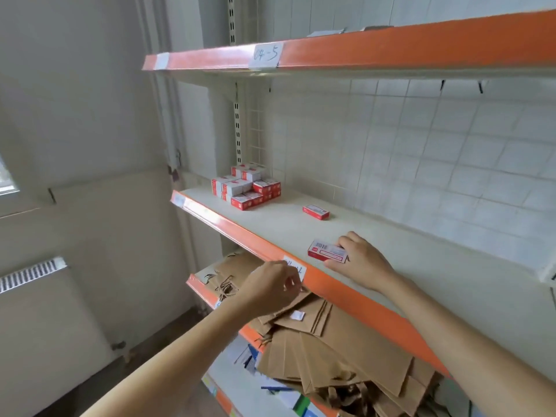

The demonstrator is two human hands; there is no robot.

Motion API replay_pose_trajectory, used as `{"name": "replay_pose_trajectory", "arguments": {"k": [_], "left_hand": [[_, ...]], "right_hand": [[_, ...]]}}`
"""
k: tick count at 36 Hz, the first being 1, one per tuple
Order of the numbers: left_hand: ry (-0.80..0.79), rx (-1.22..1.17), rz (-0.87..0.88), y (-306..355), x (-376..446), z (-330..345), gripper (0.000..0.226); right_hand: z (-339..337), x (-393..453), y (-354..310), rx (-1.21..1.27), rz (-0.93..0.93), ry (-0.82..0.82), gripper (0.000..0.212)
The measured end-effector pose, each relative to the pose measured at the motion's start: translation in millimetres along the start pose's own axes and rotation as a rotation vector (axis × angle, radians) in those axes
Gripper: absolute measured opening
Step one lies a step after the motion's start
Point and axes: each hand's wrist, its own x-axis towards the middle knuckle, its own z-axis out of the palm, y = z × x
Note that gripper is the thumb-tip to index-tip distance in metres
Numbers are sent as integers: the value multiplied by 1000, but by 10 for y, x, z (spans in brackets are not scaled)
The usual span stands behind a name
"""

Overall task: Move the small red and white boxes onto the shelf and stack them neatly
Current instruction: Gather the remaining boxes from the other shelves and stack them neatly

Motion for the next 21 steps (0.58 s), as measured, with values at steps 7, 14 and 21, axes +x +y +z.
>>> {"name": "replay_pose_trajectory", "arguments": {"k": [7,14,21], "left_hand": [[-57,26,48,-356,750,-174,17],[-82,-6,79,-555,1192,67,14],[-143,-103,105,-638,1639,290,19]], "right_hand": [[123,733,338,19,97,-9,40],[304,931,618,80,161,5,38],[341,863,738,277,189,-13,36]]}}
